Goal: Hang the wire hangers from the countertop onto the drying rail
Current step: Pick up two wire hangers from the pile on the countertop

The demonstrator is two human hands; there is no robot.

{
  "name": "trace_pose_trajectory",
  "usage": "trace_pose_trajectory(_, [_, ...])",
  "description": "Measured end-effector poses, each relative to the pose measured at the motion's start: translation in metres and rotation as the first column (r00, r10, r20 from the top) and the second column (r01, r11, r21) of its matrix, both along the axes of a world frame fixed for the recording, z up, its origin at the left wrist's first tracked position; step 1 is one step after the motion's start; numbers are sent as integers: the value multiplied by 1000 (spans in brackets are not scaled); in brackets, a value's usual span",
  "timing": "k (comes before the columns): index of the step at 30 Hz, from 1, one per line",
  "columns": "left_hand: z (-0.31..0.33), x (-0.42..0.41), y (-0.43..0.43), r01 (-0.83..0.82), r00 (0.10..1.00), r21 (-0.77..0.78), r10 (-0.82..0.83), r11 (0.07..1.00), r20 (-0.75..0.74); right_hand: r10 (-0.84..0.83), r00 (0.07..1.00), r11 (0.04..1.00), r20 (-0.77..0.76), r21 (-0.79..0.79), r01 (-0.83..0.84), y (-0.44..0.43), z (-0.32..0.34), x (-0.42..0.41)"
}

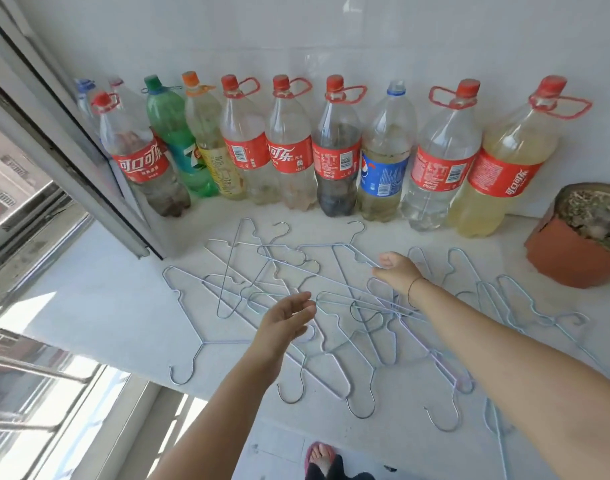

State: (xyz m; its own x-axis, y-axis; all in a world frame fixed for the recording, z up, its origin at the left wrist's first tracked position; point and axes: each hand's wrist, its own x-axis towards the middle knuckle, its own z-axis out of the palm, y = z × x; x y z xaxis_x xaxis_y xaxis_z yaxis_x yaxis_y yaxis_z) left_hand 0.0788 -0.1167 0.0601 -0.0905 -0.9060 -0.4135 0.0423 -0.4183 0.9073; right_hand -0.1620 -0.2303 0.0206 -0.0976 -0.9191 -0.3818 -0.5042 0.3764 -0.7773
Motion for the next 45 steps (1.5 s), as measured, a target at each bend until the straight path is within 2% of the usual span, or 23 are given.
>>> trace_pose_trajectory(7, [-10, -17, -46, 46, 998, 65, -43, 997, -34, -61, 998, 994, 17, 87, 59, -30, -16, 6])
trace_pose_trajectory(13, [-18, -29, -76, 69, 995, 123, -60, 990, -76, -139, 968, 987, 207, 109, 118, -37, -9, 2])
trace_pose_trajectory(16, [-17, -39, -90, 78, 989, 160, -56, 984, -137, -83, 937, 995, 339, 77, 60, -26, 17, 2])
trace_pose_trajectory(20, [-12, -53, -101, 66, 972, 199, -18, 978, -234, 33, 896, 996, 444, 58, -65, -9, 41, -1])
trace_pose_trajectory(24, [3, -60, -103, 59, 951, 136, -14, 989, -310, 59, 851, 991, 522, 73, -114, 5, 44, -6])
trace_pose_trajectory(27, [19, -62, -99, 40, 934, 108, 1, 993, -358, 19, 802, 991, 597, 98, -96, 14, 50, -7])
trace_pose_trajectory(31, [32, -58, -89, -17, 946, 41, 30, 999, -324, -52, 754, 994, 655, 104, -22, 24, 48, -14])
trace_pose_trajectory(33, [36, -53, -83, -45, 958, -10, 40, 999, -284, -139, 739, 990, 659, 119, 81, 31, 44, -23])
trace_pose_trajectory(37, [39, -38, -65, -114, 975, -54, 101, 992, -200, -262, 780, 965, 568, 170, 200, 53, 28, -46])
trace_pose_trajectory(42, [35, -15, -32, -167, 976, -80, 153, 983, -156, -254, 872, 963, 419, 190, 189, 82, 9, -56])
trace_pose_trajectory(45, [34, -3, -13, -179, 976, -79, 166, 981, -141, -155, 942, 986, 296, 110, 128, 90, 6, -53])
